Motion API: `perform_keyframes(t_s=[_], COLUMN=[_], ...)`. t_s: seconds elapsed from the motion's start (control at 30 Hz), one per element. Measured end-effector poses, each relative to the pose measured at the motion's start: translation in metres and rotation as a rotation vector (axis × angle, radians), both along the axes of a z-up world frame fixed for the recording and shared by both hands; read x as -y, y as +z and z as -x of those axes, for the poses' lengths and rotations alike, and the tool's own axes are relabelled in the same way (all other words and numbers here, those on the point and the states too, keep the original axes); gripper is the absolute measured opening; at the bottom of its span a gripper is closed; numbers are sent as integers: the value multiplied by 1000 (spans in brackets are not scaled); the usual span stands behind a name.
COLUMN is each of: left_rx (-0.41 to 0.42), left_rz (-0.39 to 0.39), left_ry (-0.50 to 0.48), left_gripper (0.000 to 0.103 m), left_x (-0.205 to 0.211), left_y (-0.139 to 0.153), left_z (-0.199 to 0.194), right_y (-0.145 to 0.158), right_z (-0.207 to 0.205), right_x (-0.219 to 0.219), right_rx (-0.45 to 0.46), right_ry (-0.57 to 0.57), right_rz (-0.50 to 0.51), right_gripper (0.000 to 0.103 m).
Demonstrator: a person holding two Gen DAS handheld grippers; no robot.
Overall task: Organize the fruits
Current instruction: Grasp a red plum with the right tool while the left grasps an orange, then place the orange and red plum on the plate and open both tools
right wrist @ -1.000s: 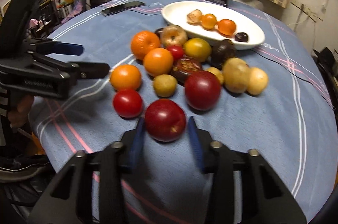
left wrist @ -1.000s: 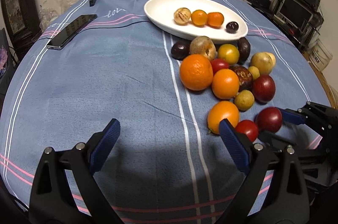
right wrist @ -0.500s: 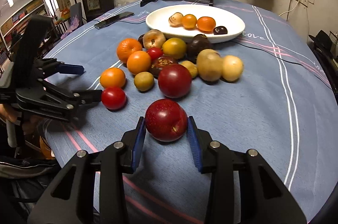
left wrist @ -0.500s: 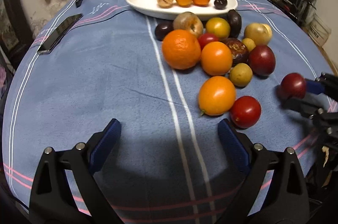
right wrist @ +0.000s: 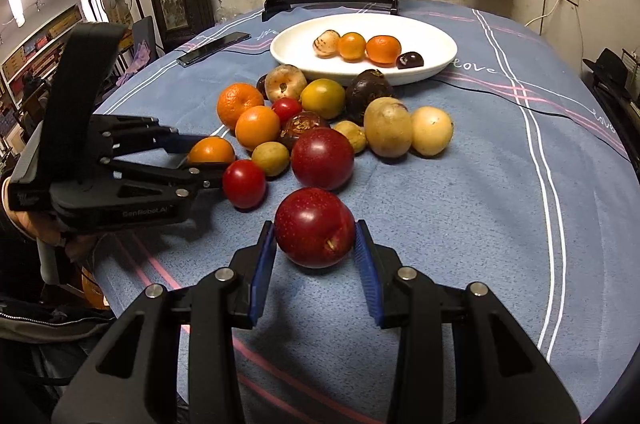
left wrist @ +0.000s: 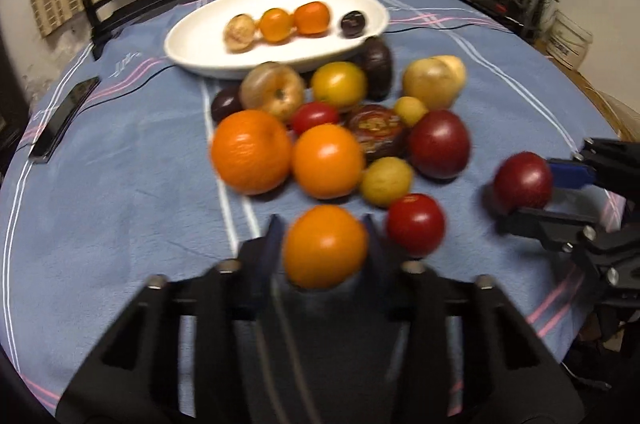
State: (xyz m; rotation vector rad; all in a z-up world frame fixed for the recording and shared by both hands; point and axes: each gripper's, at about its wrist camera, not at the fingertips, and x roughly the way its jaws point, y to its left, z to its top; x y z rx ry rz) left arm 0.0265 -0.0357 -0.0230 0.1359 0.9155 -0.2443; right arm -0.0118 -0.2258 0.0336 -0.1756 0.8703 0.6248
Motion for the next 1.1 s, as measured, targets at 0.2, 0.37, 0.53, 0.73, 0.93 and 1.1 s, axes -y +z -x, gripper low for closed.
perform_keyframes(t_s=[0.2, 0.37, 0.53, 0.73, 0.93, 1.1], left_rx=[-18, 20, 60, 87, 106, 83], left_rz=[37, 66, 85, 96, 61, 60], left_ry=[24, 48, 72, 109, 132, 152], left_gripper=[37, 37, 37, 37, 37, 37], left_x=[-7, -22, -38, -50, -47, -45], left_y=[6, 28, 51, 73, 84, 75], left_z=[4, 5, -2, -31, -74, -115], right_y=[3, 14, 34, 66, 87, 81], right_z=[-1, -4, -12, -37, -73, -107], right_x=[6, 12, 16, 10, -9, -29], right_rx=[4, 29, 82, 150, 187, 176], right_ry=[-20, -35, -48, -50, -40, -42], right_rz=[-14, -25, -32, -67, -99, -88], right_gripper=[40, 40, 40, 40, 40, 40])
